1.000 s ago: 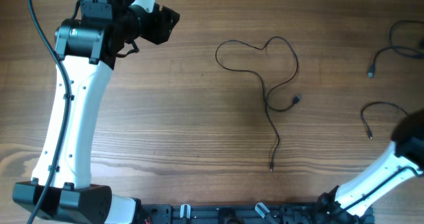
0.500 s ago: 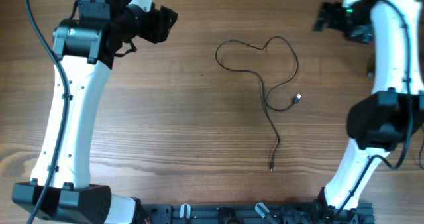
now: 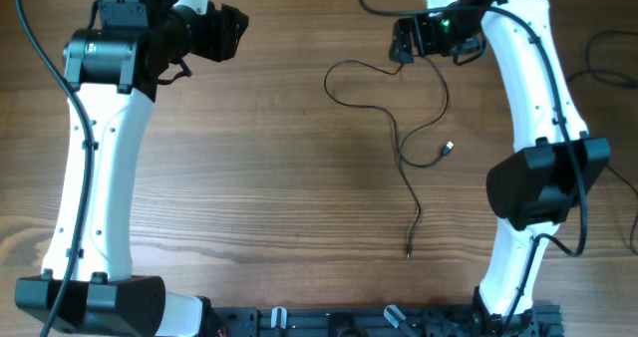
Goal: Untangle cables
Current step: 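Move the right gripper left and grasp the center black cable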
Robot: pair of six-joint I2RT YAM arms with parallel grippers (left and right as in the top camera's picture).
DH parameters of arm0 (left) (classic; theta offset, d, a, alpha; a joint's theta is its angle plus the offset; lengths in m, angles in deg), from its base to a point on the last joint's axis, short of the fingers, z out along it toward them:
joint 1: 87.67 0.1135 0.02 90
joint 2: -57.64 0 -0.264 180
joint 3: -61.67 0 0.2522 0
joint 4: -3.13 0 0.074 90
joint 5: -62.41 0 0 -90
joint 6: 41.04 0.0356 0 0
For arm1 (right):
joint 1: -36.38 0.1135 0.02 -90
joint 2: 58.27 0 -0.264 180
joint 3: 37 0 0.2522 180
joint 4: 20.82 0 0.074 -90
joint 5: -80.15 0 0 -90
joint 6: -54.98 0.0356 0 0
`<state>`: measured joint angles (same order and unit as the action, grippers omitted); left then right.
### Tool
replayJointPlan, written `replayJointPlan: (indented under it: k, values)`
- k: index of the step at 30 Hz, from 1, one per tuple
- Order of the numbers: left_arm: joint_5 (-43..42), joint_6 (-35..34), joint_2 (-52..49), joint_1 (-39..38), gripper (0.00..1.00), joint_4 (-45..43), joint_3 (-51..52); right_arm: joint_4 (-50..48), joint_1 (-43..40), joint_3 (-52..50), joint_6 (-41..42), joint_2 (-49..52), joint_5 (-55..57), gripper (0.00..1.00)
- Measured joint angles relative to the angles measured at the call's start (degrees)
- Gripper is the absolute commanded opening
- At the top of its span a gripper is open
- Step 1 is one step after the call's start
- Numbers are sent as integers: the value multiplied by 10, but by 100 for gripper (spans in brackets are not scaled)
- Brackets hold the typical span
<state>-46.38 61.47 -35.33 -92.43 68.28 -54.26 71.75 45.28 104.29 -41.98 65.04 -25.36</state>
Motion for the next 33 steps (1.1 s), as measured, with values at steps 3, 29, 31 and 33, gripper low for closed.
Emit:
replayJointPlan:
  k: [3,29,31,33]
  values:
    - [-9,0,0,0,59,0,0,-5,7,0,-39,0,-2,100]
    - [-22,-1,0,0,55,6,0,-110,7,0,-218,156,-124,100]
    - [-24,-2,0,0,56,9,0,-113,7,0,-218,169,-128,100]
    - [-24,-2,1,0,56,9,0,-118,7,0,-218,178,-132,100]
